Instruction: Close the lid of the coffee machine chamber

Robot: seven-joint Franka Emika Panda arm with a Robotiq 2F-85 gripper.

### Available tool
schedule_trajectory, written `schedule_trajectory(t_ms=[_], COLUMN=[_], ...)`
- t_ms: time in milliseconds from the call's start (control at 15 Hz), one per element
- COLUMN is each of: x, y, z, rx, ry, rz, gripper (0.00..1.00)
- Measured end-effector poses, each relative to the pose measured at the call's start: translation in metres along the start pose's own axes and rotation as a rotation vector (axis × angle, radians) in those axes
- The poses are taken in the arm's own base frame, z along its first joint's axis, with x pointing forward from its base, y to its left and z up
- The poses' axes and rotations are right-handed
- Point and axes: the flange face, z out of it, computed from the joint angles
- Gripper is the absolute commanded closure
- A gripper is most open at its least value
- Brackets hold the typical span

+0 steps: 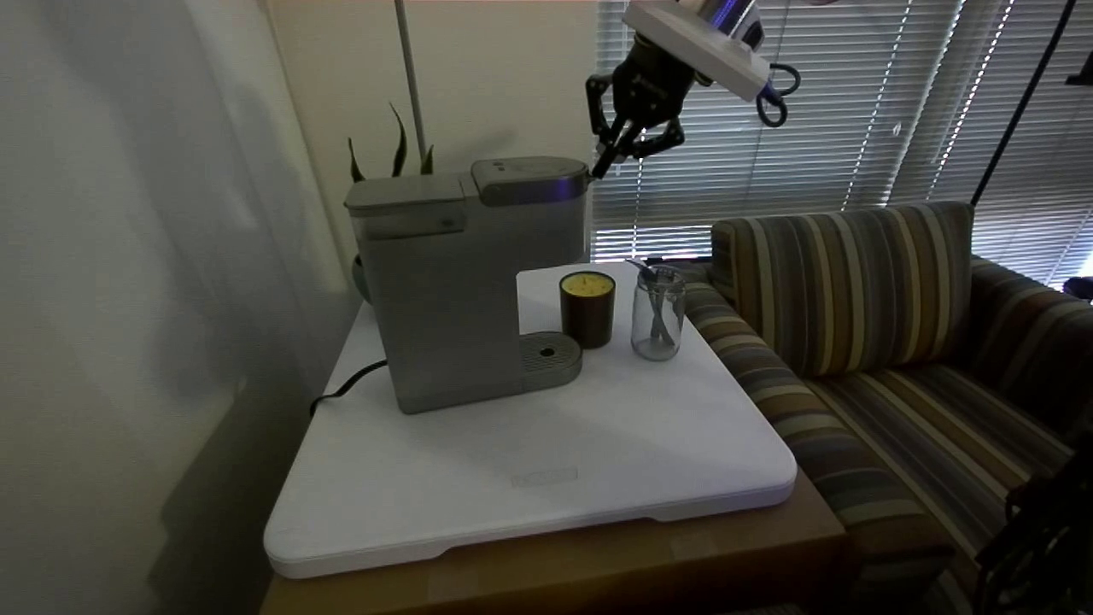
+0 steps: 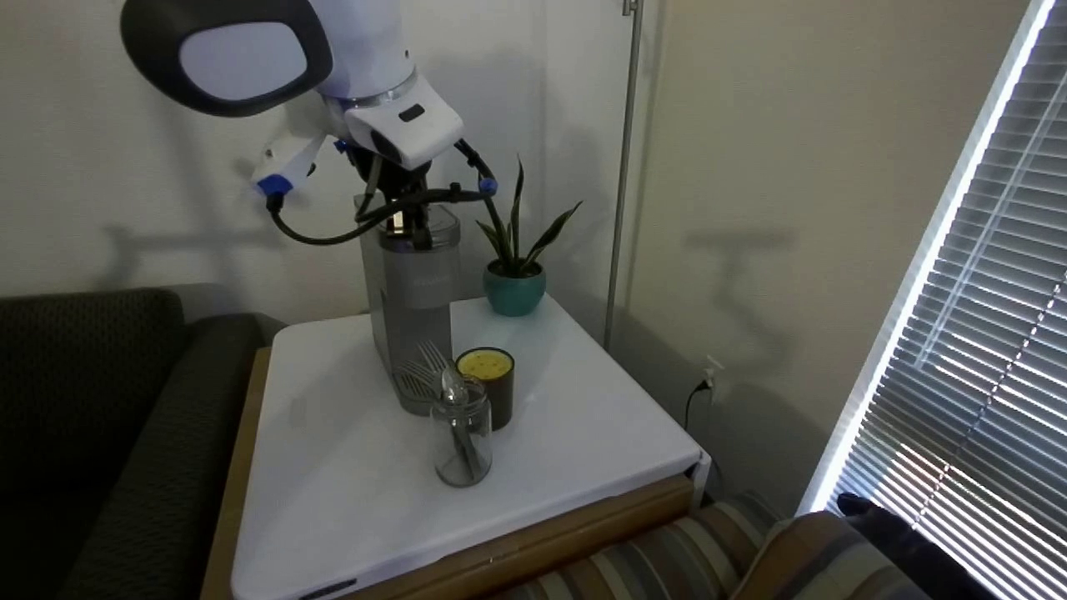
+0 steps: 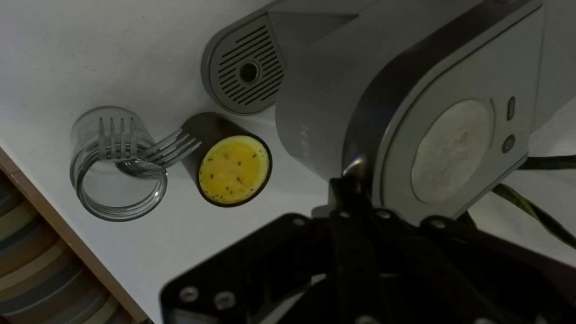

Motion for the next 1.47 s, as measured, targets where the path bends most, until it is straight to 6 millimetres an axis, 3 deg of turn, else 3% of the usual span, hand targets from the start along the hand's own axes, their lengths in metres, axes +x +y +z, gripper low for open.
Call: schedule_trajectory(t_ms=[400,800,1467], x=[0.002,0.013,0.002], y=[-0.007,-0.022,-0.074], z=[-0.010,-0.052,-0.118], rx=[-0.046,-0.093,-0.130], ry=[0.025,0.034,-0.070], rz=[-0.073,-0.144,-0.229], gripper=[1.00,1.00,1.00])
